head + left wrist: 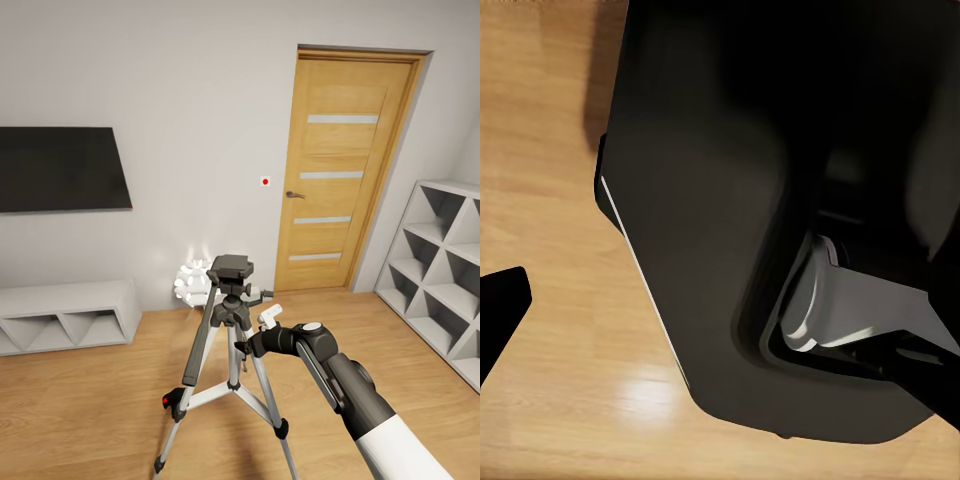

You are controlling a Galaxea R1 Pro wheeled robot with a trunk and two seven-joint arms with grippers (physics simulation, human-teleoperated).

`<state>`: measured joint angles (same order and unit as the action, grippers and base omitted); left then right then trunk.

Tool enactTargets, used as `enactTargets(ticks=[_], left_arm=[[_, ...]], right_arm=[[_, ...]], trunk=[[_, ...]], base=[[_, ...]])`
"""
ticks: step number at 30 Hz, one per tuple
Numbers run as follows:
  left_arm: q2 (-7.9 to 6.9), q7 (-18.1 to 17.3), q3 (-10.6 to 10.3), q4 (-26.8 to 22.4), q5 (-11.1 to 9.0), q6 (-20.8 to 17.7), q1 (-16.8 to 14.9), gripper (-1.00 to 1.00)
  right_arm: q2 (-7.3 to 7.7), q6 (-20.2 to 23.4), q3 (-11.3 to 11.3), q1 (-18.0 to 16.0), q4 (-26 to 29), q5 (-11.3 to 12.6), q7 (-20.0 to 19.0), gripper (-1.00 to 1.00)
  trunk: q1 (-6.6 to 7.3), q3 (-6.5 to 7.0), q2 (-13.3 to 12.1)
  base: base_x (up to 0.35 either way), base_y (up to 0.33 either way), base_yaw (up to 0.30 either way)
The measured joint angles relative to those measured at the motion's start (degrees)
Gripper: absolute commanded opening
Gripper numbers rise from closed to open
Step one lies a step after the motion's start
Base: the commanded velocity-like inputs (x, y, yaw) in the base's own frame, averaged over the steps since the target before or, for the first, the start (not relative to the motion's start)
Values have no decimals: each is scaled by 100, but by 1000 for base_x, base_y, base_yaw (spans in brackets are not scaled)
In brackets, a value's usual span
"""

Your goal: Attach the digital camera to the camera tripod in the bedroom.

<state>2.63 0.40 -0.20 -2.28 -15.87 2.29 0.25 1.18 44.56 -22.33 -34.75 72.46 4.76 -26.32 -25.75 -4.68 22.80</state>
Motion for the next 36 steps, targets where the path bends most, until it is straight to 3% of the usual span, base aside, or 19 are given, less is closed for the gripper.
enactTargets(ticks=[15, 16, 24, 36], left_arm=[[0, 0, 6, 0, -10, 0, 0, 100], [0, 0, 6, 0, -10, 0, 0, 100], [0, 0, 6, 0, -11, 0, 1, 100], [0, 0, 6, 0, -11, 0, 0, 100]], right_arm=[[-10, -76, -5, 0, -143, 4, -8, 100], [-12, -99, -5, 0, -176, 3, -10, -100], [-41, -396, -12, -2, -614, -2, -38, -100], [-90, -698, 2, 0, -675, -55, -2, -100]], trunk=[[0, 0, 0], [0, 0, 0], [1, 1, 2], [0, 0, 0]], base=[[0, 0, 0], [0, 0, 0], [0, 0, 0], [0, 0, 0]])
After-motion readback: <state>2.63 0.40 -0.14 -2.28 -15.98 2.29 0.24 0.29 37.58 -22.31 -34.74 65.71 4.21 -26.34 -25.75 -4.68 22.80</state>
